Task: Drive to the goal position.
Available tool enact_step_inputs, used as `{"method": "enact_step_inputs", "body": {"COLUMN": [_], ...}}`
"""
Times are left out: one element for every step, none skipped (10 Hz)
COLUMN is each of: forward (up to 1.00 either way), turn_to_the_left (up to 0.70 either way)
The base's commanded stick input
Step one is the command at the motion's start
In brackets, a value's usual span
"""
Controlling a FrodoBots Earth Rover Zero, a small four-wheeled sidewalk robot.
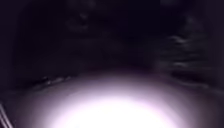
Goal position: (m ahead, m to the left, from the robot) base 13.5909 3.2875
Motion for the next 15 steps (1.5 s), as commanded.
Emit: {"method": "enact_step_inputs", "body": {"forward": [1.00, 1.00, 1.00, 1.00, 1.00, 1.00, 1.00, 1.00, 1.00, 1.00, 1.00, 1.00, 1.00, 1.00, 1.00], "turn_to_the_left": [0.00, 0.00, 0.00, 0.00, 0.00, 0.00, -0.06, -0.20, -0.27, -0.27, -0.08, 0.00, 0.00, 0.00, 0.00]}}
